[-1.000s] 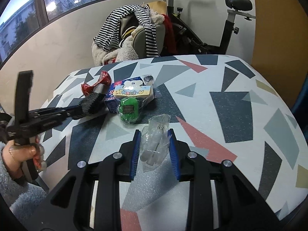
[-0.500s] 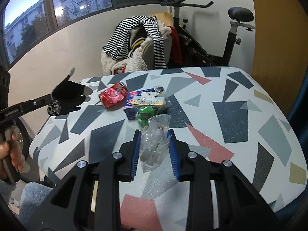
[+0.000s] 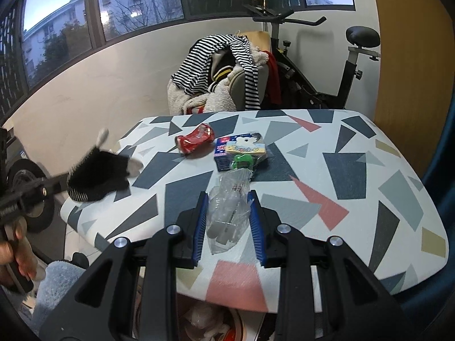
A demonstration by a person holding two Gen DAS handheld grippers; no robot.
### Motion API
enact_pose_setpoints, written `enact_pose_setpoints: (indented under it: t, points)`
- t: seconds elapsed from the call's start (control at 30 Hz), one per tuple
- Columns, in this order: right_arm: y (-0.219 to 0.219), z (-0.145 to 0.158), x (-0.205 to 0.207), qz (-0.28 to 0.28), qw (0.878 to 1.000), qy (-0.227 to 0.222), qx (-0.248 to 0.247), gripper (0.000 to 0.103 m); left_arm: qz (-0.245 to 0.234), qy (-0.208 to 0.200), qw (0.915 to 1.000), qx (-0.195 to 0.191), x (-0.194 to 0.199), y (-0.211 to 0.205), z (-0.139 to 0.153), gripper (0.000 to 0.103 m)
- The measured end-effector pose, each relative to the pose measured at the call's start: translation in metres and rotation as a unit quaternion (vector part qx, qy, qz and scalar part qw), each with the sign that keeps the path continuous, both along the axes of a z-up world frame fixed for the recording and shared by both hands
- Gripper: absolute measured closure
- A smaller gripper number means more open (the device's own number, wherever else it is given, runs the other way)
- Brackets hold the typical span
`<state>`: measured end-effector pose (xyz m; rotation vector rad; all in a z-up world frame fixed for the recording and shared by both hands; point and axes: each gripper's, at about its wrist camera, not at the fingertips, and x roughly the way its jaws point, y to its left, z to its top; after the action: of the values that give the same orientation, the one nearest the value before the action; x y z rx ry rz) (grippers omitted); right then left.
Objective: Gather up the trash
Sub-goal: 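Carry the glove with the left gripper over the brown bin and release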
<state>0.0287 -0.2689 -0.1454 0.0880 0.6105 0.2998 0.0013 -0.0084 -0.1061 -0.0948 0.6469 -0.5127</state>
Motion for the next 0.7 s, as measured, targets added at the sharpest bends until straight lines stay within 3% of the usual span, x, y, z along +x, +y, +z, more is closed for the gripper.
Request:
enact_pose_setpoints:
  t: [0.33, 0.53, 0.7]
  points:
    - [0.015, -0.01, -0.038, 0.018, 1.0, 0.001, -0.02, 0.072, -0.025, 0.04, 0.9988, 0.012, -0.056, -0.003, -0.055, 0.094]
    - [0.017, -0.018, -0.057, 0.018, 1.0, 0.007, -0.017, 0.072, -0.024, 0.059, 0.9972, 0.039, -0.078, -0.005, -0.085, 0.094]
    - [0.015, -0.026, -0.068, 0.014, 1.0, 0.012, -0.011, 0.072, -0.019, 0.074, 0.9965, 0.033, -0.084, -0.003, -0.098, 0.094]
